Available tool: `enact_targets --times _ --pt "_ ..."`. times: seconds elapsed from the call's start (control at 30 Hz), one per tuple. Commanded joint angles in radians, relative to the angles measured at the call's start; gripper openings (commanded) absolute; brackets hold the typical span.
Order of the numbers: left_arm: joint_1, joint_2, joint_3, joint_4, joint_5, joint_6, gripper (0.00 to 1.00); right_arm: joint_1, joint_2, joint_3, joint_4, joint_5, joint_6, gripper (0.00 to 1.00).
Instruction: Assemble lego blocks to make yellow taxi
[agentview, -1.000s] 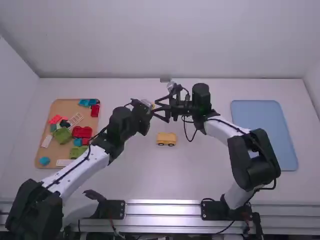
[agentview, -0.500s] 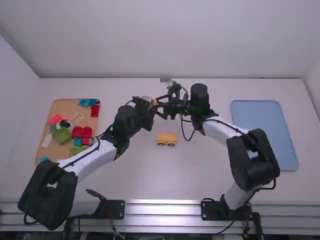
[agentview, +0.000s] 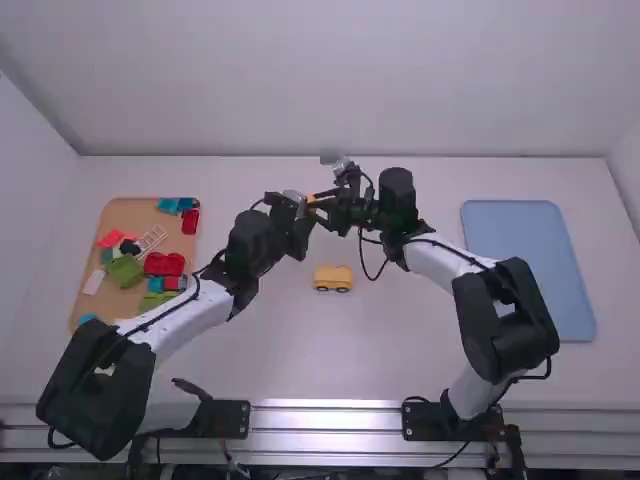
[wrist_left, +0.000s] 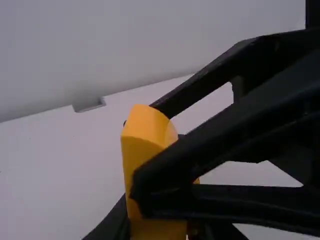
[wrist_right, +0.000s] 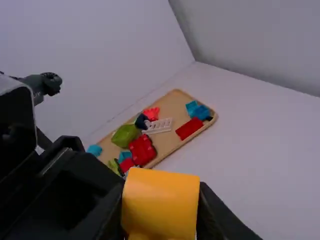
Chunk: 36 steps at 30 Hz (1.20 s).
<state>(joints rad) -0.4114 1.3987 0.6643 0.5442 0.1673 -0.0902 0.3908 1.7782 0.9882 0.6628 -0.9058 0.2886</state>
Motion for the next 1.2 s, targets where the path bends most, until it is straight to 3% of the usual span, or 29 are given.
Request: enact_targets --times 0.0,0.1,0.13,0.2,0.23,0.47,0.63,0.73,0.87,1.0,1.17 --pt "-0.008 0.006 -0.006 0.014 0.059 -0.011 0.06 0.023 0.008 0.026 0.004 -0.042 0.003 0.28" --pt "-0.008 0.006 -0.006 0.014 0.06 -0.02 0.21 0.023 0.008 0.026 0.013 -0.027 0.003 0.24" --pt "-0.008 0.006 -0.006 0.014 0.06 -0.027 0.34 0.023 0.008 0.026 0.021 -0.028 0.003 0.23" --pt "-0.008 0.006 -0.006 0.014 0.058 -0.026 0.86 0.019 0.008 0.026 0.049 -0.016 0.004 0.23" --pt "-0.008 0.006 -0.006 0.014 0.058 -0.026 0.99 0.015 0.006 0.026 0.057 0.003 0.009 0.23" --pt "-0.008 0.006 -0.006 0.014 -0.034 -0.137 0.99 -0.038 -0.029 0.026 0.015 0.23 0.018 0.19" --pt "-0.003 0.006 -0.006 -0.014 -0.311 -0.186 0.99 -0.084 -0.165 0.053 -0.301 0.505 -0.105 0.18" --pt "-0.001 0.006 -0.006 -0.085 -0.371 -0.206 0.99 -0.081 -0.262 0.128 -0.641 0.677 -0.254 0.18" --pt "-0.006 0.006 -0.006 -0.081 -0.335 -0.033 0.99 -0.078 -0.29 0.23 -0.996 0.749 -0.418 0.2" --pt "0.005 -0.023 -0.004 -0.093 -0.285 0.071 0.99 -0.076 -0.263 0.277 -1.238 0.753 -0.569 0.2" --pt "0.044 -0.097 0.02 -0.185 -0.155 0.155 0.99 -0.048 -0.222 0.276 -1.369 0.785 -0.785 0.23"
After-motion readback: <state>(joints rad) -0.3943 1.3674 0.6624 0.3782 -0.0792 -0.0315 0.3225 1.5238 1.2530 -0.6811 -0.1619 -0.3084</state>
